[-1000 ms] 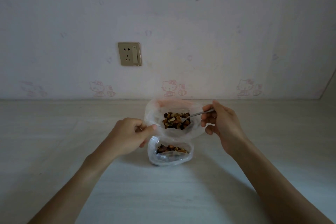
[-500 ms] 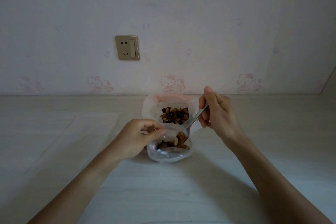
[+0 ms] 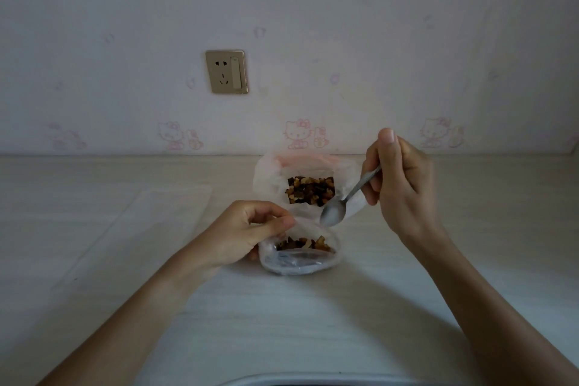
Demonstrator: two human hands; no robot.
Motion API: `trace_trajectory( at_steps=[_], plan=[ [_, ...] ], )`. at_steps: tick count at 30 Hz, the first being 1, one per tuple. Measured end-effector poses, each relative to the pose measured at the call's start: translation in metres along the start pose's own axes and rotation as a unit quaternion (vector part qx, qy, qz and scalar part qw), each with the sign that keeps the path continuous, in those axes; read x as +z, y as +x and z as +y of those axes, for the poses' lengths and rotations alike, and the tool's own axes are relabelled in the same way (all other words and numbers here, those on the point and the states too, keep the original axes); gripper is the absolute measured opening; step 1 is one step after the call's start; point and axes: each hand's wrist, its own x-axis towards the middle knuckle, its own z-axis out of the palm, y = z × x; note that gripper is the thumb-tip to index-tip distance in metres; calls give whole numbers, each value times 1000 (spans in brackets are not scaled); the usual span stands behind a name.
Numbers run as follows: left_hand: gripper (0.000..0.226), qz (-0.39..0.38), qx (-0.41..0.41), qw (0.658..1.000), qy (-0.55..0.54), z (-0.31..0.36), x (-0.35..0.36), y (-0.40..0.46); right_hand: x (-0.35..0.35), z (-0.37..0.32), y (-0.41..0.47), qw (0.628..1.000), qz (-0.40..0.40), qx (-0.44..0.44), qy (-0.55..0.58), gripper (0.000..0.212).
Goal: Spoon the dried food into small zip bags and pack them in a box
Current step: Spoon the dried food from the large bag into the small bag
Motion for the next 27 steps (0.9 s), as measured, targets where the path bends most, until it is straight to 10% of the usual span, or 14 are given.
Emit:
trace_trajectory(
  at_steps=[10,19,27],
  plan=[
    [39,127,-48,987,88,-8,-27,9,-11,29,5,942,118,304,80,49],
    [70,183,-83,968,152,3,-14,42,-8,32,2,950,83,299,-20,51],
    [33,225,2,963,151,-10,1,46,-2,38,-3,959,-9,264,-104,47]
  ],
)
